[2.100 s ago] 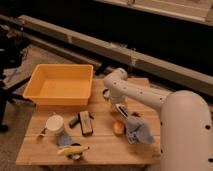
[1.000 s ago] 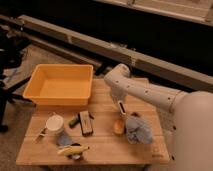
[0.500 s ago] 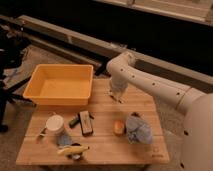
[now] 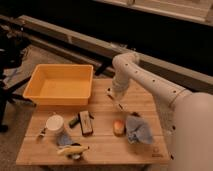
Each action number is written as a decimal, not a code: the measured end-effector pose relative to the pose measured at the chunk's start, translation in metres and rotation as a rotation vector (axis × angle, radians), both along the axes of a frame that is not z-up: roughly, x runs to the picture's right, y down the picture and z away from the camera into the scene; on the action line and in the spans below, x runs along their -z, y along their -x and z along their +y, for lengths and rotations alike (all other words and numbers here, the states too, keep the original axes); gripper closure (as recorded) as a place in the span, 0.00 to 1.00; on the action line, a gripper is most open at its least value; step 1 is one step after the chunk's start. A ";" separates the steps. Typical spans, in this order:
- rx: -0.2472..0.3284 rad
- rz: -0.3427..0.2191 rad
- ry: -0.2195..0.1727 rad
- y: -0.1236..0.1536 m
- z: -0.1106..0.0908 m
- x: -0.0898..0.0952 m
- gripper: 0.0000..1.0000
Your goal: Wipe table surface with brush
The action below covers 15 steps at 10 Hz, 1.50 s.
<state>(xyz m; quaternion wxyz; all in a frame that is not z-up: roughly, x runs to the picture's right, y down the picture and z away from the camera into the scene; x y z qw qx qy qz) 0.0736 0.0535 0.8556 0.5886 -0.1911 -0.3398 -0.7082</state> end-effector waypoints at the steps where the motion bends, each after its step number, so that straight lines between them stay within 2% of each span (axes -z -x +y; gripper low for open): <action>1: -0.026 0.008 0.043 -0.002 0.005 -0.009 0.95; 3: -0.078 0.018 0.100 -0.006 0.004 -0.016 0.95; 5: -0.111 0.020 0.120 -0.009 -0.002 -0.016 0.95; 7: -0.132 0.025 0.117 -0.015 -0.008 -0.013 0.93; 8: -0.125 0.027 0.102 -0.017 -0.009 -0.011 0.86; 9: -0.100 0.039 0.069 -0.017 -0.008 -0.006 0.77; 11: -0.017 0.087 -0.065 -0.010 0.002 0.008 0.54; 13: 0.030 0.100 -0.137 -0.008 0.015 0.018 0.35; 14: 0.053 0.101 -0.146 -0.005 0.021 0.018 0.25; 15: 0.065 0.101 -0.148 -0.003 0.025 0.018 0.21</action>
